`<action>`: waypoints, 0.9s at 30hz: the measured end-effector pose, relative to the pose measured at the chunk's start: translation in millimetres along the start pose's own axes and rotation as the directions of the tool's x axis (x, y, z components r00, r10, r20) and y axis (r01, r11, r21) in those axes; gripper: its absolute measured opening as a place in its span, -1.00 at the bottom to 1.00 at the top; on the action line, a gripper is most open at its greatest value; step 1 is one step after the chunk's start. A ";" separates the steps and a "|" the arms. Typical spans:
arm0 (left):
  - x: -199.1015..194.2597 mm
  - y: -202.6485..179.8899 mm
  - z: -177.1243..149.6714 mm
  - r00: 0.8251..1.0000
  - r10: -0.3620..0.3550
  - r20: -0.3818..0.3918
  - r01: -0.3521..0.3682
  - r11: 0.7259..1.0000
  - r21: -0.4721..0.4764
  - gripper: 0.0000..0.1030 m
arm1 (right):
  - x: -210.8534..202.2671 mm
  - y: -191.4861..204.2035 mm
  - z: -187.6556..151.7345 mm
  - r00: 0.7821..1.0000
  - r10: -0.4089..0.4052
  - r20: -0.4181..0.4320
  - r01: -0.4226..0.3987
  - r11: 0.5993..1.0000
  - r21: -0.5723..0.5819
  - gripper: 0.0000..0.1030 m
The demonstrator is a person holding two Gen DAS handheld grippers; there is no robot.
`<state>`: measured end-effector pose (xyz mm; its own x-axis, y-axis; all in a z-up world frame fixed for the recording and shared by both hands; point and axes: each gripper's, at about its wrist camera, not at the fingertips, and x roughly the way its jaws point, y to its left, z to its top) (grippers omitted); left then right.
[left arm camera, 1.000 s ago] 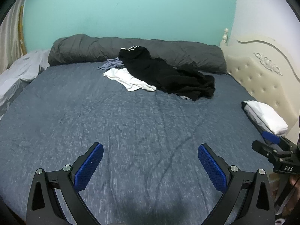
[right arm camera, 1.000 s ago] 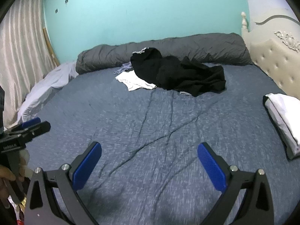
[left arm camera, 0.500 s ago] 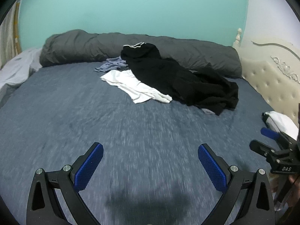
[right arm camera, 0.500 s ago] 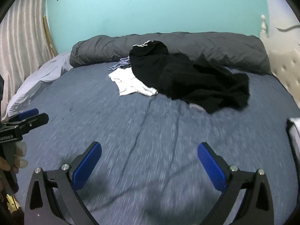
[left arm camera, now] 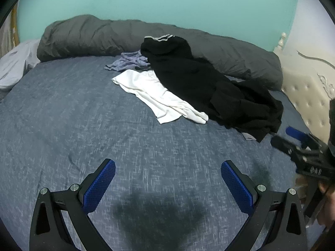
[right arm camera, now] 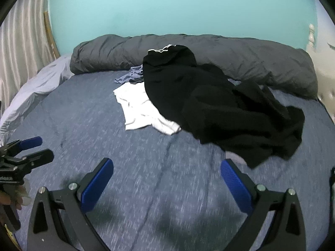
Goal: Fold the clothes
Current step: 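Move the right tool to the black clothes pile and grasp the black pants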
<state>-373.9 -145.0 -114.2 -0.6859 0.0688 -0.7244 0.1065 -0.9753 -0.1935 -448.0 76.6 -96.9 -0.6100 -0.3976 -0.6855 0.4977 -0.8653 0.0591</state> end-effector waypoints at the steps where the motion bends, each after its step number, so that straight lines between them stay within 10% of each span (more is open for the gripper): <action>1: 2.3 2.7 5.1 1.000 0.001 -0.005 -0.001 1.000 0.005 0.99 | 5.0 0.1 6.4 1.000 0.000 -0.003 0.000 1.000 0.002 0.99; 27: 85.0 85.5 65.7 0.997 0.057 -0.053 -0.063 0.992 -0.109 0.99 | 254.1 -52.6 166.1 0.959 -0.170 -0.227 0.154 0.984 -0.089 0.99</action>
<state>-470.3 -236.3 -148.9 -0.6397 0.0241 -0.7682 0.2272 -0.9489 -0.2189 -731.7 -29.7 -153.6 -0.5300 -0.1648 -0.8319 0.4510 -0.8855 -0.1119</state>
